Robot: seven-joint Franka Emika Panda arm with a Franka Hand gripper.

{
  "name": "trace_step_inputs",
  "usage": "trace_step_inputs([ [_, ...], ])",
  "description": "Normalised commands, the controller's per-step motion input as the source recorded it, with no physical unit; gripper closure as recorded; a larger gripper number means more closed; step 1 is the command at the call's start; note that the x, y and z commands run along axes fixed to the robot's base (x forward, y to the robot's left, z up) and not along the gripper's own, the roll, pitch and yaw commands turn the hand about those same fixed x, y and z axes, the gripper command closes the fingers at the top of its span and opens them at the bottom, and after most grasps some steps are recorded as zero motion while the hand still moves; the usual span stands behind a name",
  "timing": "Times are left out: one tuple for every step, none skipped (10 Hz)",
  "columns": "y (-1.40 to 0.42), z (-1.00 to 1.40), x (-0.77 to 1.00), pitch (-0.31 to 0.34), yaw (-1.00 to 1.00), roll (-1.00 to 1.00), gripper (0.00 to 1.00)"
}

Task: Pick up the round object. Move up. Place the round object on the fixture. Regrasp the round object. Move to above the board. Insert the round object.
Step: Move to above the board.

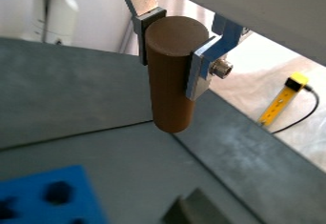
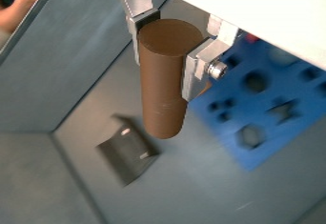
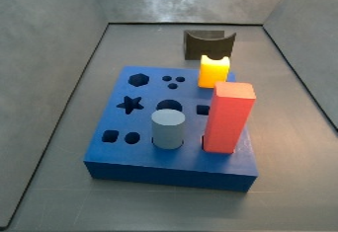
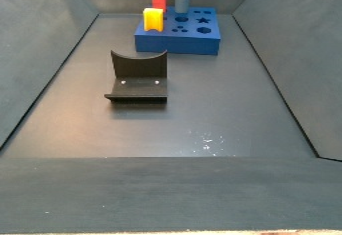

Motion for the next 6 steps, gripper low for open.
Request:
trace_step_inputs([
  [-0.43,0.17,-0.31,-0.031,-0.21,-1.0,1.0],
  [-0.26,0.1,-0.21,-0.025,-0.21,-1.0,1.0],
  [-0.09,0.05,-0.12,-0.012,-0.19,-1.0,1.0],
  [-0.05,0.04,-0.1,-0.011,-0.19,-1.0,1.0],
  [-0.01,0.02,-0.09,-0.01,-0.18,-1.0,1.0],
  [0.03,0.01,-0.08,-0.006,-0.17,-1.0,1.0],
])
